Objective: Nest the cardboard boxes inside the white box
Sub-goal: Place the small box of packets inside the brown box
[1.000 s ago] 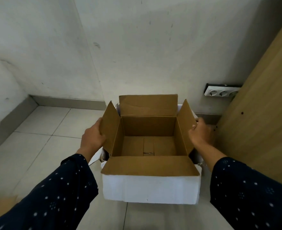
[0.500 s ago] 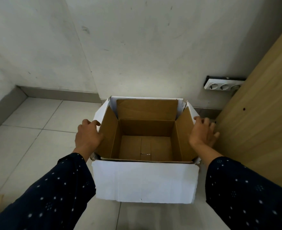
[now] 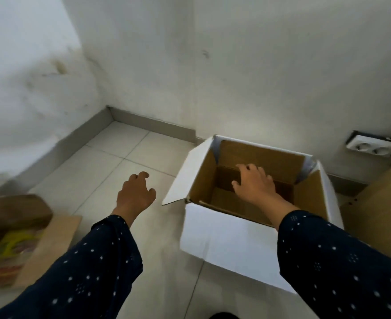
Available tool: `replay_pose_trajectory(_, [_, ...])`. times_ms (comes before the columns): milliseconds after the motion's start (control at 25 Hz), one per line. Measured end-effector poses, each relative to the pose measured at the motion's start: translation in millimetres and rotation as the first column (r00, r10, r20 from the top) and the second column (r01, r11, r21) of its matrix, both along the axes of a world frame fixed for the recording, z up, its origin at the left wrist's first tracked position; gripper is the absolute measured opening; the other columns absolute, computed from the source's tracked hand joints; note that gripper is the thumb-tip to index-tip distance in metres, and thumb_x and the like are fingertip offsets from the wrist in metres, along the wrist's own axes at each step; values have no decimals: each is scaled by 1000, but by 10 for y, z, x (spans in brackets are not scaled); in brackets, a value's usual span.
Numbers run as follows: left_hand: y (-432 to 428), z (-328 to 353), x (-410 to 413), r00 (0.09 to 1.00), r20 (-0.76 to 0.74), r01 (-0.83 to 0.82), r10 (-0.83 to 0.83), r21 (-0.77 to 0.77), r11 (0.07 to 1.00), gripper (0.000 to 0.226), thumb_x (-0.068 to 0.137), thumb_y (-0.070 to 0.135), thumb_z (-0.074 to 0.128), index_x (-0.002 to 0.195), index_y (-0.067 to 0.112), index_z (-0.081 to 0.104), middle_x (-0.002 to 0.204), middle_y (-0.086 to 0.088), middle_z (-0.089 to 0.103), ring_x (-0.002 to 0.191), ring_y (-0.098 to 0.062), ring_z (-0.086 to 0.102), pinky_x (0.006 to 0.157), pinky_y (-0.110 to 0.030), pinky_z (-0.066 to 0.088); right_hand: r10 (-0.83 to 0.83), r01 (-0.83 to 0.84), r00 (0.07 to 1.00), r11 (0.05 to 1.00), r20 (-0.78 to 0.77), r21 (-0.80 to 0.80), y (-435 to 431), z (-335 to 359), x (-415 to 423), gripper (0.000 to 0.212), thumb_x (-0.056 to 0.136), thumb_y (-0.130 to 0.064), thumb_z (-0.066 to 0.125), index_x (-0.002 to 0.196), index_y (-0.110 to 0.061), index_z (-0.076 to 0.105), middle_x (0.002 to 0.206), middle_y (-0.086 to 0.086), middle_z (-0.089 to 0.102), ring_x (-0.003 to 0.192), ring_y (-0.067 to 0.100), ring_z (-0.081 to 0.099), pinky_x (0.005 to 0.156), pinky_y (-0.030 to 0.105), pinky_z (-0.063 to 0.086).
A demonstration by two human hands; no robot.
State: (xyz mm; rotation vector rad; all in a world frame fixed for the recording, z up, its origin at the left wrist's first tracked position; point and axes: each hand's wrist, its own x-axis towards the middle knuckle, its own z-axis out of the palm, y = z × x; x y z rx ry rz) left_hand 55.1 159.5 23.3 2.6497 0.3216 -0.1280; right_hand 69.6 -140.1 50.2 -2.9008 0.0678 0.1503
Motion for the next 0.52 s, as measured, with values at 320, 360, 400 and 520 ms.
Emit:
replay_pose_trajectory(320, [2143, -46, -1130, 967, -22, -252, 255, 88, 964, 52, 85, 24, 53, 135, 12, 43, 134, -17, 48, 122, -39, 46, 96, -46, 43, 314, -312, 949, 943, 3, 115, 2424, -122, -313, 50, 94, -35, 47, 142, -21, 40, 141, 8, 47, 128, 30, 43, 98, 44, 40])
replay_pose_trajectory(360, [2383, -55, -1275, 959, -31, -278, 282, 102, 955, 51, 85, 25, 54, 133, 10, 44, 134, -18, 49, 121, -40, 46, 96, -46, 43, 342, -338, 940, 931, -11, 141, 2708, -181, -402, 50, 94, -35, 47, 141, -21, 40, 140, 8, 47, 128, 30, 43, 98, 43, 40])
replay_pose_trajectory(400, [2591, -73, -1404, 948, -39, -309, 315, 114, 944, 52, 86, 27, 54, 133, 10, 44, 134, -18, 48, 121, -40, 46, 96, -47, 43, 370, -363, 929, 918, -23, 158, 2963, -245, -491, 49, 94, -35, 47, 141, -21, 40, 140, 8, 47, 128, 30, 43, 98, 43, 40])
replay_pose_trajectory(520, [3222, -195, -1800, 910, -69, -400, 409, 123, 908, 53, 84, 28, 55, 133, 10, 45, 133, -20, 48, 121, -43, 45, 97, -49, 42, 444, -422, 892, 884, -79, 202, 3745, -495, -785, 49, 94, -36, 47, 141, -21, 40, 138, 7, 48, 126, 29, 44, 96, 41, 40])
